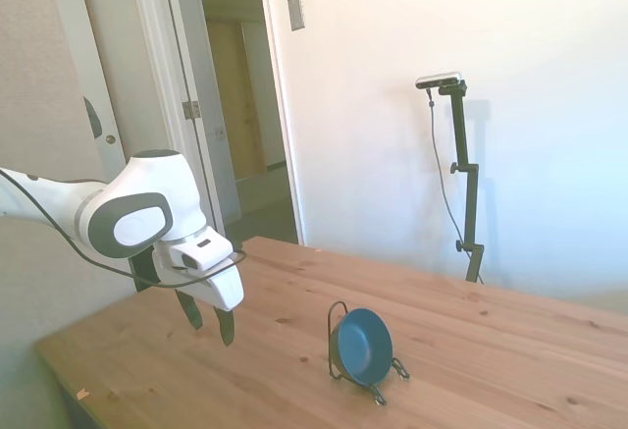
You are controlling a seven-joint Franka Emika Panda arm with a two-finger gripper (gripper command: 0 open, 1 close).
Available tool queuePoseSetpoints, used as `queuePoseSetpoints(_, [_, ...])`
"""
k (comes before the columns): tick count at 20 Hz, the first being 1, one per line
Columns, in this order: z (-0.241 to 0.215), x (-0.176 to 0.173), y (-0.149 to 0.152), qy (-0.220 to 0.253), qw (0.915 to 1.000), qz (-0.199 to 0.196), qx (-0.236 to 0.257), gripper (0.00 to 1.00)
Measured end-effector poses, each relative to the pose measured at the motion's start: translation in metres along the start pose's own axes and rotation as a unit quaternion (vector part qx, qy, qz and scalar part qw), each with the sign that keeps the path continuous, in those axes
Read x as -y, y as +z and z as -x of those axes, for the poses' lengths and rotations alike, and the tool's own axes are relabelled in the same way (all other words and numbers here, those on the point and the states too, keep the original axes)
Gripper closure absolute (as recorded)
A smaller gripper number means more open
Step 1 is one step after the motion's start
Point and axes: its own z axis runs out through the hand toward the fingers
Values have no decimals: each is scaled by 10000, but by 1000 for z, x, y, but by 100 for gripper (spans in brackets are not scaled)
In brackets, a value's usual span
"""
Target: Unload the bowl
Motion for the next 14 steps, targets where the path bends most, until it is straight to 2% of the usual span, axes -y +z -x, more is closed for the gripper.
queuePoseSetpoints(5, [-6, -7, -1, 49, 9999, 65, -68, 0])
queuePoseSetpoints(11, [-44, -51, -10, -185, 9997, -46, -140, 0])
queuePoseSetpoints(14, [-70, -74, -24, -334, 9990, -188, -237, 0])
